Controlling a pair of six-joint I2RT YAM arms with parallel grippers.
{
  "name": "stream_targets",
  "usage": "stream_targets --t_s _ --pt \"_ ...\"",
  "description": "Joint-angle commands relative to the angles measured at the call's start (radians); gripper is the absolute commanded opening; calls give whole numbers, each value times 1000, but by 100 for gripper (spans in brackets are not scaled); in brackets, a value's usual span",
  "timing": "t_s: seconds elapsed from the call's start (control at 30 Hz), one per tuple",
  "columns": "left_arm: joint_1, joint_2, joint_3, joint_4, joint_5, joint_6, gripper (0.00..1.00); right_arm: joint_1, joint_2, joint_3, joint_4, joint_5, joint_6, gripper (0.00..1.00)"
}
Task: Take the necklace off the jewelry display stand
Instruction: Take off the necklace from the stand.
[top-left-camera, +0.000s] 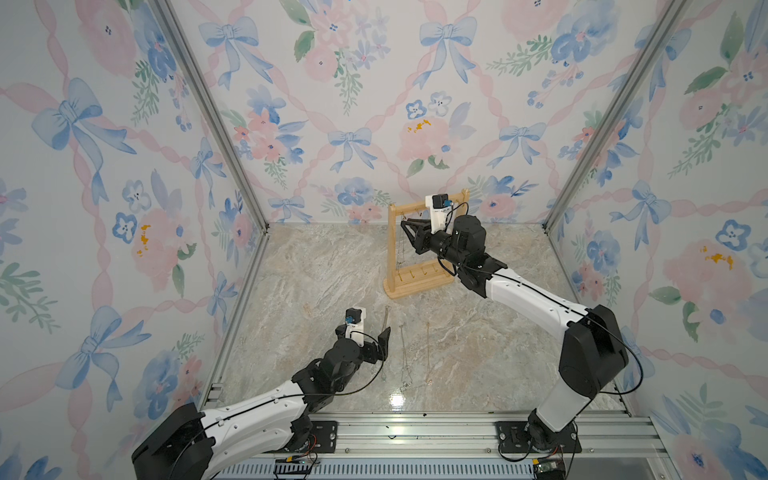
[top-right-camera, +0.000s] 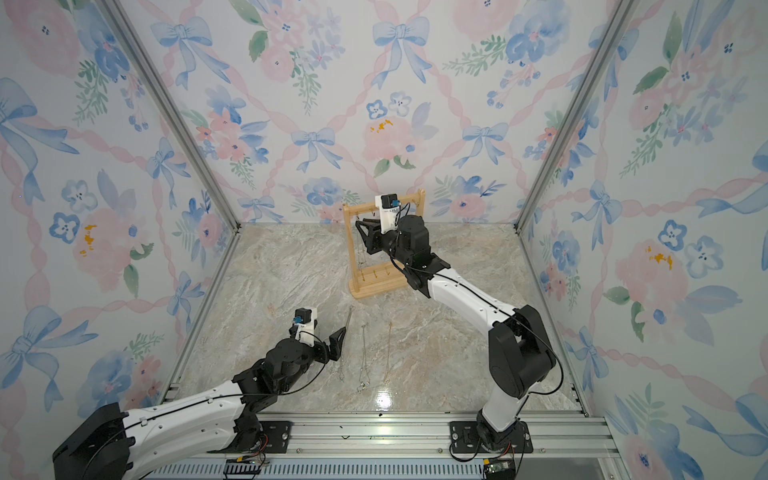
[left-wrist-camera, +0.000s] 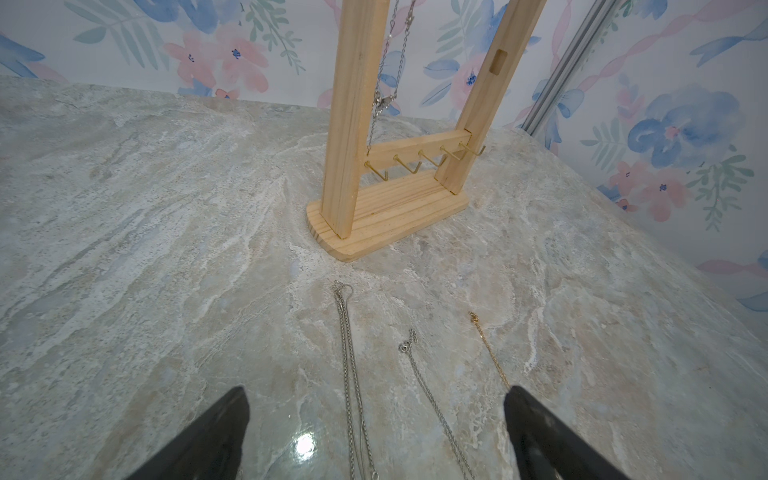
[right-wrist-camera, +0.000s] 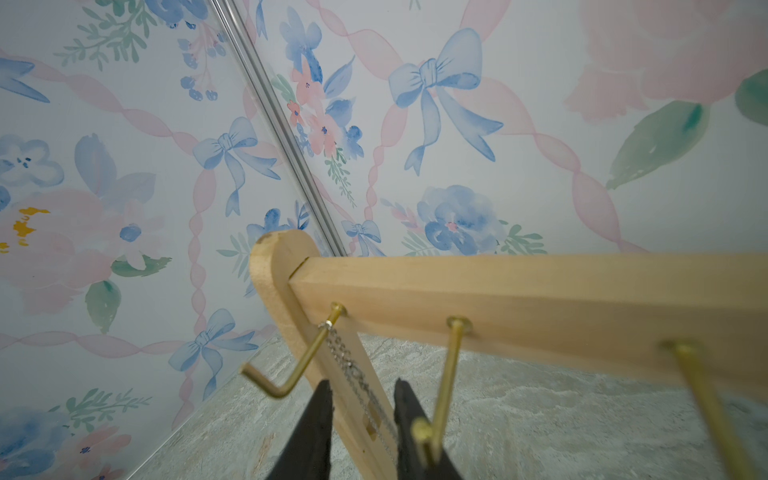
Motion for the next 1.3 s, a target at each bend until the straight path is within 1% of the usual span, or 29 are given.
stream_targets --t_s 0.0,0.17,0.47,0.73,0.8,0.93,1.27 --pt "8 4 0 14 10 -7 98 4 28 45 -11 -20 5 28" --pt "7 3 -2 15 12 -5 98 4 45 64 -11 -21 5 26" --pt "7 12 0 15 13 -6 98 3 46 65 -11 -29 7 16" --pt "8 14 1 15 12 -6 98 4 29 54 -14 -32 9 4" --pt "7 15 1 15 14 -6 98 4 21 50 -16 -32 11 2" --pt "7 18 1 15 13 -5 98 4 3 44 -23 -33 9 0" --pt "7 20 3 15 12 -5 98 18 -45 38 -61 -43 -3 0"
